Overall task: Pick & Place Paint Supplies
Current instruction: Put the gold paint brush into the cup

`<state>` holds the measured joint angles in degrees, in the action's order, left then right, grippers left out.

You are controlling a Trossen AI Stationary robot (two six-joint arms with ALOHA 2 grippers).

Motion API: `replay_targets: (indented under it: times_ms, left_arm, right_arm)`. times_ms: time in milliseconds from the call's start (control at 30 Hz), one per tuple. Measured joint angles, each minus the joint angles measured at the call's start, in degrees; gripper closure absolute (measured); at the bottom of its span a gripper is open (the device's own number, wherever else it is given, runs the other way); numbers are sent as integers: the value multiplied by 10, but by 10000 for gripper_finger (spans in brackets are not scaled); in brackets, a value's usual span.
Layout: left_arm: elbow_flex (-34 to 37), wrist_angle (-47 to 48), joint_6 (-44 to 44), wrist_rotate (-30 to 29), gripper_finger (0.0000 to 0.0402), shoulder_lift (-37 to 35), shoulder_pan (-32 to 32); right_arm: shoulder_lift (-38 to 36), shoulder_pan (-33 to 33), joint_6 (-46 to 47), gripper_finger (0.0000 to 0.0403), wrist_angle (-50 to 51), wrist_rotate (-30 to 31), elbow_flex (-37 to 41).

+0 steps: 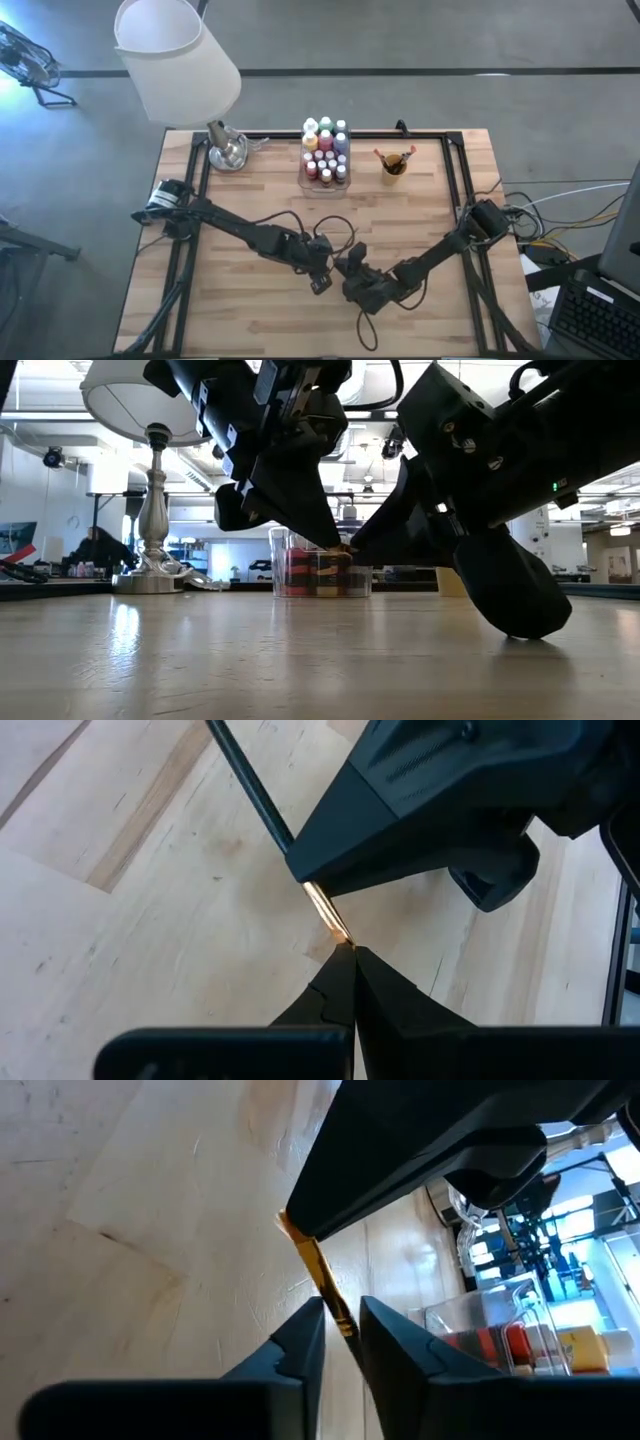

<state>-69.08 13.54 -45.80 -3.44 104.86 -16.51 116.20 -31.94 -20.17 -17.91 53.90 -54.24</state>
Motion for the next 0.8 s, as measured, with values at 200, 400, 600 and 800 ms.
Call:
replay_targets:
  times_ms: [200, 400, 600, 800]
  left_arm:
    - [0, 0, 3, 1, 402, 0, 0]
    - [0, 0, 8, 4, 402, 0, 0]
    - [0, -5, 9, 14, 401, 0, 0]
    - [0, -4, 9, 14, 401, 0, 0]
  right_arm:
    - [0, 13, 26, 370, 15, -46, 0]
    - [0, 14, 40, 393, 36, -44, -7]
    - [0, 16, 42, 396, 62, -62, -23]
    - [1, 17, 24, 394, 61, -64, -32]
